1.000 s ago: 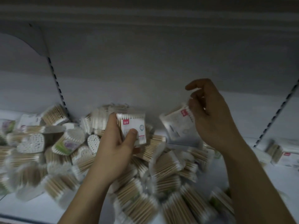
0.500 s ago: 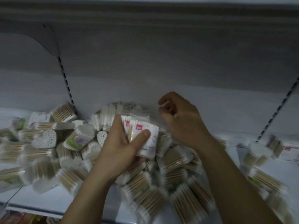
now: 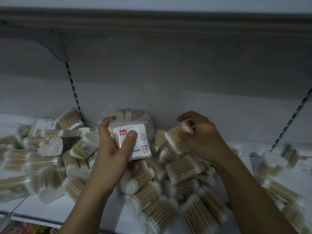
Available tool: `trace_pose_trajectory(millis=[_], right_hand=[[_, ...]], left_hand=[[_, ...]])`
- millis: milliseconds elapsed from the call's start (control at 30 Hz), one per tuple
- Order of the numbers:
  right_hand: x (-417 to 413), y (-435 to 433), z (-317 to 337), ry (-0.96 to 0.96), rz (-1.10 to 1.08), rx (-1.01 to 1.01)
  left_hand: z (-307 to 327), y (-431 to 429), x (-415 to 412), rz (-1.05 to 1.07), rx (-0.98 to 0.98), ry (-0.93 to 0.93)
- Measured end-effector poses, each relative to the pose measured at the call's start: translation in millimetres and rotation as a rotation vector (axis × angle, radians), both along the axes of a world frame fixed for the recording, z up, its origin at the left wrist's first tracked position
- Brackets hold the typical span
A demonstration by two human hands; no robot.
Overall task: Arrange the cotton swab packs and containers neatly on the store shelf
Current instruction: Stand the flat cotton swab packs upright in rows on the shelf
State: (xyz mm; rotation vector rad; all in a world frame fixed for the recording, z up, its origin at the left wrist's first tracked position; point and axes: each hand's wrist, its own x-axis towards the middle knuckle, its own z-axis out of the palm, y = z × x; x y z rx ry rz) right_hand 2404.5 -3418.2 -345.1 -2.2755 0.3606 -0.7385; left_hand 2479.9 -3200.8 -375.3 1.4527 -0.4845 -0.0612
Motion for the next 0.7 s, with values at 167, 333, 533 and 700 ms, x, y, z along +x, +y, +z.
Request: trace_pose_trajectory(millis=[167,333,533,700], right_hand=[[-19,14,22,-0.363,0.345,0.225],[-15,31,27,-0.386,0.631,0.168],[5,37,18,-0.385,0.666,0.315],[24,52,16,-0.276,0.622,0.077]], left_hand=[[9,-2,-4,-0.065,-0.037,0.099],[13,-2,-3,-0.162,-0.064,0.26],[18,13,6,-0.245,-0.136,0.495],[24,19,3,-0.391,-0.111,0.493]])
